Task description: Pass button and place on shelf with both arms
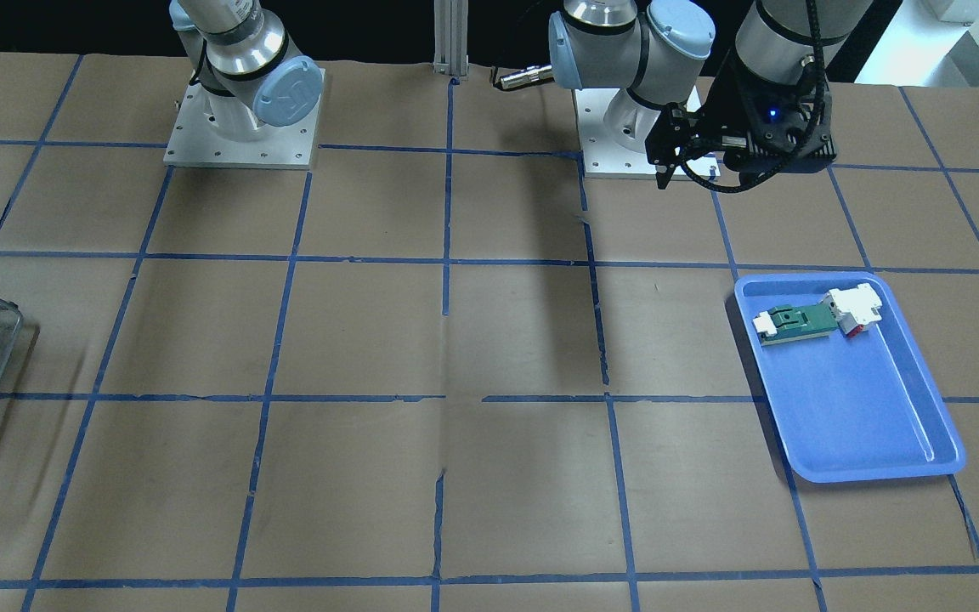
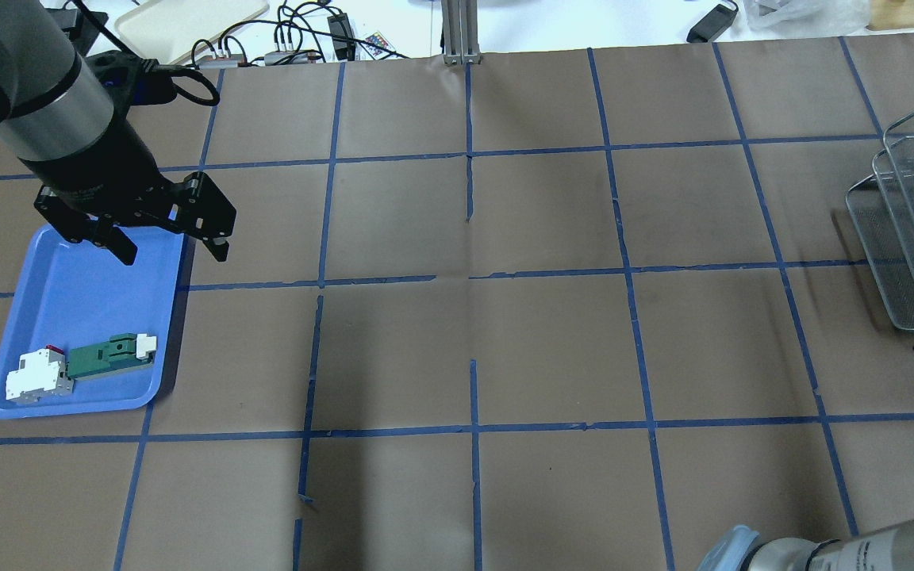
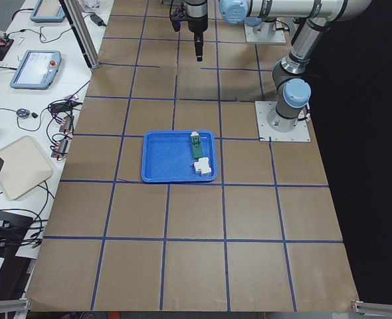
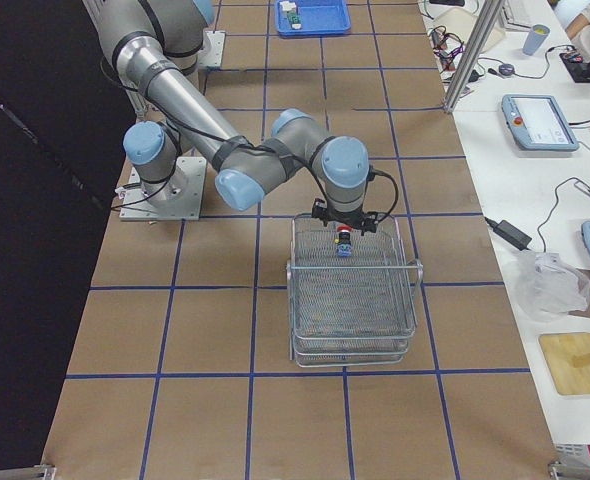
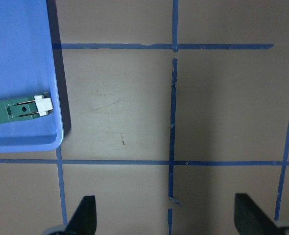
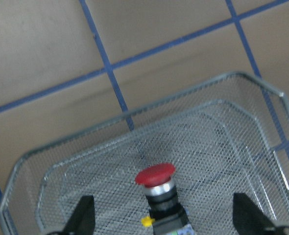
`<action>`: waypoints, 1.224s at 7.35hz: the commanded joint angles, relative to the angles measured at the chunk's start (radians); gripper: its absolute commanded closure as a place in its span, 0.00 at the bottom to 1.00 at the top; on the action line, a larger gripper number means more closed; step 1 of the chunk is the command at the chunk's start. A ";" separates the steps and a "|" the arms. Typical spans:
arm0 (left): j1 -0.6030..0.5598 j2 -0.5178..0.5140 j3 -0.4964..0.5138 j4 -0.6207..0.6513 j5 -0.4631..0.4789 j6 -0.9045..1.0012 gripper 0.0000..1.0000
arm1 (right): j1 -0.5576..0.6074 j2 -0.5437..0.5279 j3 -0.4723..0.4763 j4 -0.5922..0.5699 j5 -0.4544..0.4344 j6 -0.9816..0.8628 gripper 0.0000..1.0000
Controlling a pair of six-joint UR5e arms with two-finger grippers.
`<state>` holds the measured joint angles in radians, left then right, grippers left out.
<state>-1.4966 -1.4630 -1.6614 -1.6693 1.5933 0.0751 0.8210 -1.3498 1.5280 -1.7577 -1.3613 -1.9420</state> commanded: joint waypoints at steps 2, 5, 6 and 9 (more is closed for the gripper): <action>0.006 0.003 -0.001 0.000 -0.004 0.031 0.00 | 0.253 -0.188 0.055 0.056 -0.051 0.448 0.00; 0.018 0.004 -0.003 -0.006 -0.001 0.031 0.00 | 0.640 -0.236 0.041 0.046 -0.224 0.954 0.00; 0.019 0.007 -0.003 -0.006 -0.001 0.031 0.00 | 0.732 -0.233 0.040 0.034 -0.237 1.103 0.00; 0.019 0.003 -0.009 0.005 -0.009 0.028 0.00 | 0.767 -0.220 0.005 0.043 -0.235 1.589 0.00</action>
<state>-1.4780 -1.4569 -1.6693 -1.6714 1.5882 0.1045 1.5823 -1.5803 1.5589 -1.7207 -1.5884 -0.5420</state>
